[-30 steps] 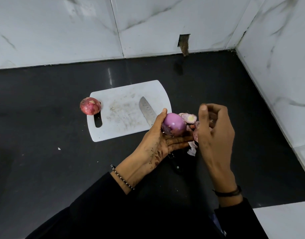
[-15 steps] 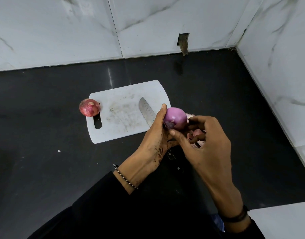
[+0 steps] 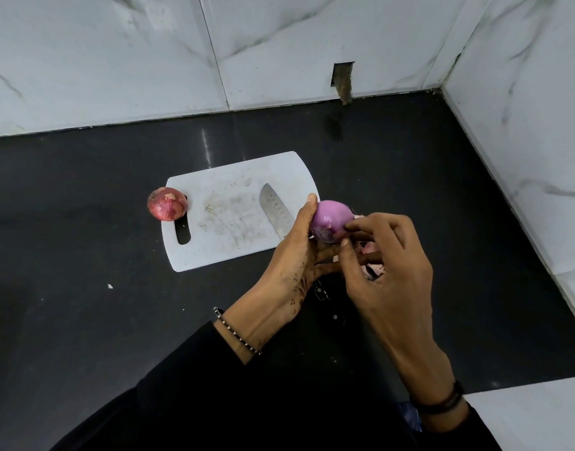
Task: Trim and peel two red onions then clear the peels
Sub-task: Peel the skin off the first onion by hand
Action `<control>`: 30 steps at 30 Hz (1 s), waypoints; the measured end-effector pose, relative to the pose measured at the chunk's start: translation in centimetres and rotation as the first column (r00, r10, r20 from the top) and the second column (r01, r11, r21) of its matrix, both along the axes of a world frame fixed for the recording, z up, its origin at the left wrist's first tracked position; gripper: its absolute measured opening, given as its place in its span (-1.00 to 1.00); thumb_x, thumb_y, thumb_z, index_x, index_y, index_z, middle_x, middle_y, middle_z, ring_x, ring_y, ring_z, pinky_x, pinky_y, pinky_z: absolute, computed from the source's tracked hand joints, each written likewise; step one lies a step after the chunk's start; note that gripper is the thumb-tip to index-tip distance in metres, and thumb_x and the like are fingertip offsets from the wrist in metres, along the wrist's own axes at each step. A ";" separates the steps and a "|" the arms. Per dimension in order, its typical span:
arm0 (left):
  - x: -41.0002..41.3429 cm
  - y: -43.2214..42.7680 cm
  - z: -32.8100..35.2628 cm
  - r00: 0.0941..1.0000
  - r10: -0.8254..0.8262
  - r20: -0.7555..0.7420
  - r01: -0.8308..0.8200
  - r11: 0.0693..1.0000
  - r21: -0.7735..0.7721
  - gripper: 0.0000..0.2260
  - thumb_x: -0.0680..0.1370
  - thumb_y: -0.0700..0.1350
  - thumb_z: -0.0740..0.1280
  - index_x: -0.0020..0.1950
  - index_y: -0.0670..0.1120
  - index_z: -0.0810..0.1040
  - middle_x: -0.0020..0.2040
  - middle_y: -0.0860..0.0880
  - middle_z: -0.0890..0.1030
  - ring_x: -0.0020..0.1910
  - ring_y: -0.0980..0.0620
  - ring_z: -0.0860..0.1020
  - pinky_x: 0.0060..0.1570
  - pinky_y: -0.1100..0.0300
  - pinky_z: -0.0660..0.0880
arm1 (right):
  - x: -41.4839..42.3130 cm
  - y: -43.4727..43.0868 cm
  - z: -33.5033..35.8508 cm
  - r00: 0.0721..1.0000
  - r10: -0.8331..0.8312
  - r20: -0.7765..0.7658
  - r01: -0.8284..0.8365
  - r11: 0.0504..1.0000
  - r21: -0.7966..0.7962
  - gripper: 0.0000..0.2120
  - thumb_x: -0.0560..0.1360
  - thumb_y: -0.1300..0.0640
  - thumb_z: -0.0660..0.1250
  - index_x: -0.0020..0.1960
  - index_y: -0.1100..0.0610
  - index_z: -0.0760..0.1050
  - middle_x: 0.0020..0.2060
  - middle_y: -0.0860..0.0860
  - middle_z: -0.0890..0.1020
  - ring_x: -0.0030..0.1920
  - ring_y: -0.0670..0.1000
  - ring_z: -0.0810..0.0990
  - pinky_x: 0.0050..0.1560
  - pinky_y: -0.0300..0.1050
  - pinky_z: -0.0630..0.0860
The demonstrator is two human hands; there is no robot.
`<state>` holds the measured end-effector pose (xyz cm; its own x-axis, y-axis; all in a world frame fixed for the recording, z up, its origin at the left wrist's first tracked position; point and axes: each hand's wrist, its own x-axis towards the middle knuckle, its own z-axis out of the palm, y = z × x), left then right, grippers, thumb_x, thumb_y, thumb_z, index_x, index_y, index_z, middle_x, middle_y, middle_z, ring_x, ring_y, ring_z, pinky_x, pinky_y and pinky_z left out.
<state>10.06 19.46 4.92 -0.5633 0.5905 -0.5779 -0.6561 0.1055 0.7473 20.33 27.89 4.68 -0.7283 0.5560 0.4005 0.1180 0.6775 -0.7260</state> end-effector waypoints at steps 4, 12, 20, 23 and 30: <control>0.0 -0.2 0.2 1.000 -0.016 -0.012 0.016 1.000 -0.014 -0.52 0.60 0.29 0.14 0.16 -0.04 0.63 0.03 -0.12 0.73 0.06 -0.09 0.70 0.19 0.00 0.59 | -0.1 0.0 -0.1 1.000 0.020 -0.004 -0.020 0.999 -0.029 -0.73 0.47 0.21 0.51 0.14 0.17 0.57 0.12 0.01 0.49 0.04 -0.23 0.53 -0.03 -0.52 0.45; 0.0 -0.2 0.6 0.999 -0.039 -0.012 0.038 0.999 -0.033 -0.51 0.61 0.30 0.13 0.17 -0.02 0.63 0.02 -0.08 0.74 0.03 -0.06 0.71 0.18 0.02 0.59 | -0.1 0.1 -0.6 1.000 0.029 0.005 -0.029 0.999 -0.027 -0.73 0.45 0.14 0.54 0.10 0.18 0.59 0.14 0.06 0.50 0.04 -0.24 0.51 -0.04 -0.53 0.47; -0.4 -0.2 0.3 0.999 -0.033 0.034 0.034 0.999 -0.028 -0.42 0.61 0.31 0.09 0.37 -0.10 0.51 0.12 -0.16 0.70 0.13 -0.12 0.68 0.24 -0.04 0.55 | 0.3 0.2 -0.6 0.999 0.032 0.005 -0.032 0.999 -0.037 -0.85 0.49 0.21 0.49 0.04 0.20 0.60 0.12 0.03 0.52 0.03 -0.15 0.57 -0.01 -0.43 0.52; -0.6 -0.3 -0.1 0.997 -0.032 0.073 0.033 0.999 -0.008 -0.37 0.61 0.31 0.10 0.43 -0.14 0.47 0.17 -0.19 0.68 0.15 -0.14 0.66 0.21 -0.02 0.57 | 0.5 0.1 -0.7 0.999 0.048 0.001 -0.048 0.997 -0.056 -0.84 0.49 0.23 0.48 0.06 0.21 0.60 0.11 0.02 0.53 0.03 -0.16 0.58 0.02 -0.40 0.55; -0.6 -0.5 -0.3 0.994 0.026 0.110 -0.027 1.000 0.002 -0.38 0.58 0.29 0.21 0.43 -0.15 0.46 0.13 -0.20 0.66 -0.13 -0.01 0.69 -0.07 0.07 0.62 | 0.9 0.2 -1.0 0.999 0.049 -0.015 -0.049 0.997 -0.056 -0.84 0.49 0.22 0.47 0.07 0.20 0.61 0.08 -0.05 0.55 0.05 -0.08 0.61 0.07 -0.23 0.61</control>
<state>9.47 18.97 4.58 -0.5123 0.5784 -0.6348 -0.7365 0.0842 0.6712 21.23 28.06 3.71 -0.7500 0.5417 0.3795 0.0759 0.6404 -0.7642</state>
